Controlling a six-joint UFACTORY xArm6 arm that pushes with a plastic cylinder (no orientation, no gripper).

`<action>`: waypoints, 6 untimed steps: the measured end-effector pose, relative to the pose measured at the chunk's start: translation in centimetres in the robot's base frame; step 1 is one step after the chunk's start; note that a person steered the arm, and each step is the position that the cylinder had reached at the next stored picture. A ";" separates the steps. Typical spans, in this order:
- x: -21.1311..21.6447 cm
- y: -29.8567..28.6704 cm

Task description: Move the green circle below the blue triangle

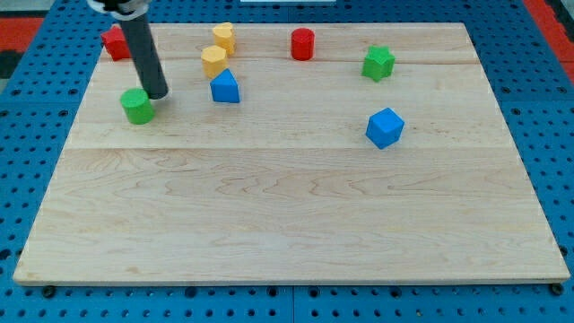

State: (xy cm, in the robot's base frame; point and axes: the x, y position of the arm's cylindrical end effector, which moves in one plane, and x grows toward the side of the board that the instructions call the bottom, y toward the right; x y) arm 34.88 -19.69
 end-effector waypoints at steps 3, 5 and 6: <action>2.2 -8.0; 3.7 1.4; 3.7 5.4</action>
